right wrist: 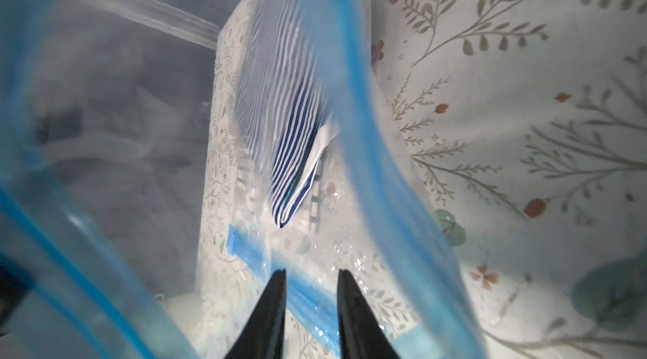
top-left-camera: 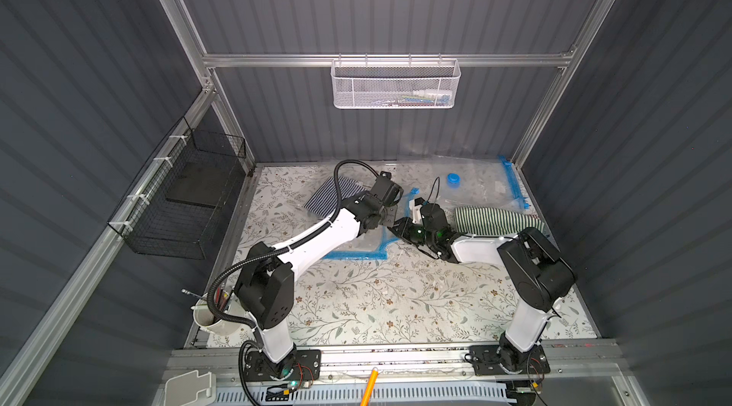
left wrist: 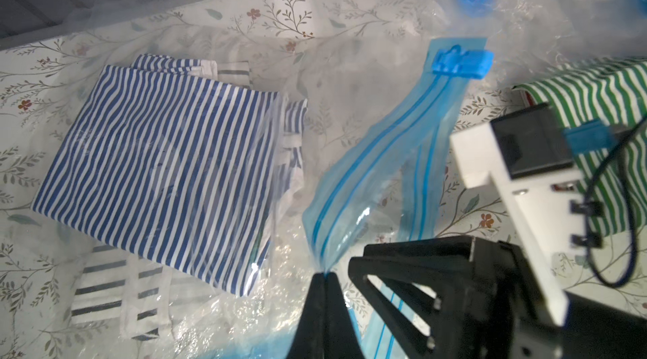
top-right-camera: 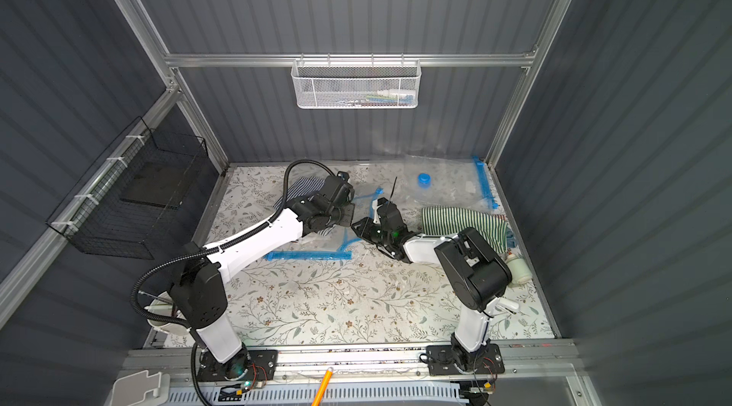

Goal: Take the tank top out of the vacuum bag
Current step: Take out the tank top from the vacuum bag.

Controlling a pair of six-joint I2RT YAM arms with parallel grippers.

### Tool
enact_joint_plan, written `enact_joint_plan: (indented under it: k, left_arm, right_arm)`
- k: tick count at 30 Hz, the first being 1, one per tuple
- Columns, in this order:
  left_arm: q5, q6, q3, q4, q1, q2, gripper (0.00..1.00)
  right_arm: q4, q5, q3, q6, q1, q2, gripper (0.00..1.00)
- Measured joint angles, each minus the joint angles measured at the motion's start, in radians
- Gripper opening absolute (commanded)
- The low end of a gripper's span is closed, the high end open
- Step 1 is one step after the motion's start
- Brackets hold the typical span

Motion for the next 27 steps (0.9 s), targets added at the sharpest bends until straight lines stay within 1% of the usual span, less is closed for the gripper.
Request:
enact_joint_plan:
  k: [4,6,11,20,27]
  left_arm:
    - [0.016,0.0,0.012,0.0,0.0,0.001,0.0]
    - [0.024,0.0,0.012,0.0,0.0,0.002,0.0]
    - [0.052,0.0,0.012,0.003,-0.001,0.01,0.0]
    - [0.064,0.0,-0.018,0.014,-0.005,0.018,0.0]
    - [0.075,0.0,-0.018,0.016,-0.005,0.018,0.0]
  right_arm:
    - [-0.011,0.0,0.043,-0.003,0.006,0.031,0.3]
    - [-0.024,-0.002,0.077,-0.009,0.006,0.043,0.33]
    - [-0.046,-0.037,0.151,-0.016,0.006,0.049,0.35]
    - [-0.093,-0.072,0.155,0.006,0.001,0.023,0.36]
    - [-0.061,-0.099,0.16,0.037,0.005,0.072,0.35]
